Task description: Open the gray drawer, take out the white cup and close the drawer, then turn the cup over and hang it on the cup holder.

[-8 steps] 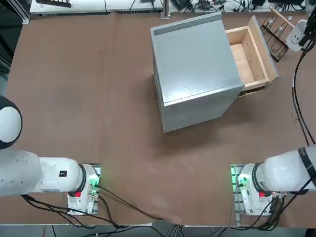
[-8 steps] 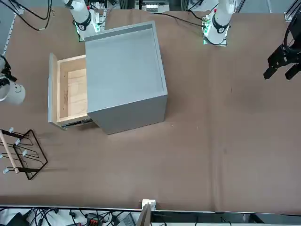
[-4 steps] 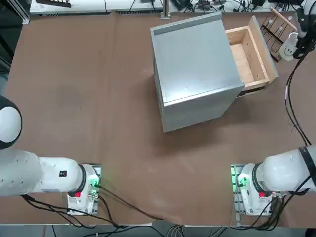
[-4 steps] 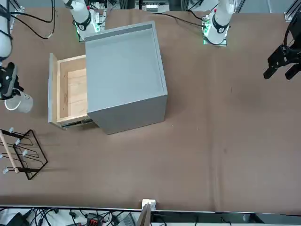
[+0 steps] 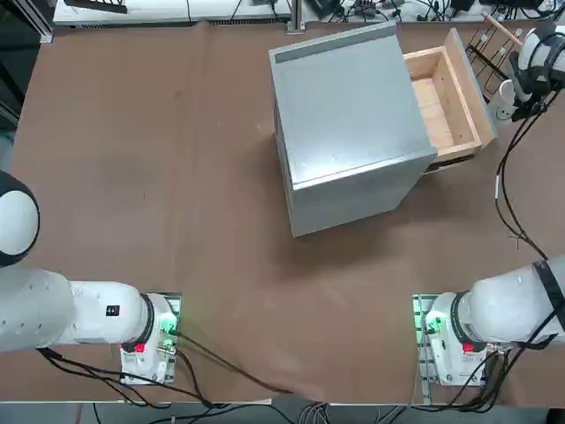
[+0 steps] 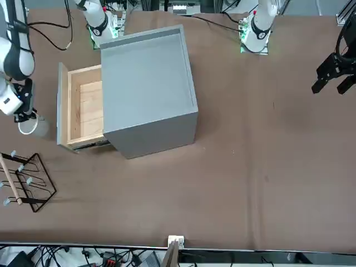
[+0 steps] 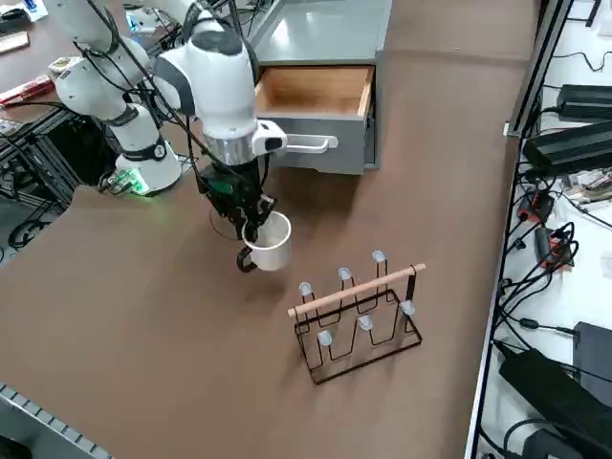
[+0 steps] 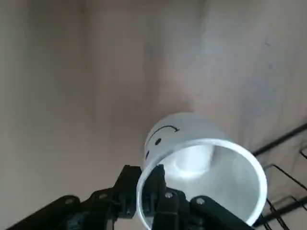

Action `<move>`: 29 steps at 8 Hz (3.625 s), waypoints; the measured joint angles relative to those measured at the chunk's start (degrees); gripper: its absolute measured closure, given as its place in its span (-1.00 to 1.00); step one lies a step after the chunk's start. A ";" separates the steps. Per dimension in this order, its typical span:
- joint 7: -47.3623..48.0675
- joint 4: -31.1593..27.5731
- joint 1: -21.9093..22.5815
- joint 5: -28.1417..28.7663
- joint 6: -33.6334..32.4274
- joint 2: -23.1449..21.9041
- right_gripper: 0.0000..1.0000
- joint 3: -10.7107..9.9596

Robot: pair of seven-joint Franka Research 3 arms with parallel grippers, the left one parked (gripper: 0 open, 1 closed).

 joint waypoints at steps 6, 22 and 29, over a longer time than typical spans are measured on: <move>-3.50 -0.91 -0.75 0.00 10.17 7.03 0.81 0.09; 17.64 16.66 -0.64 15.61 -18.57 3.21 -0.92 1.53; 69.33 17.88 6.02 15.93 -24.30 0.25 0.54 2.00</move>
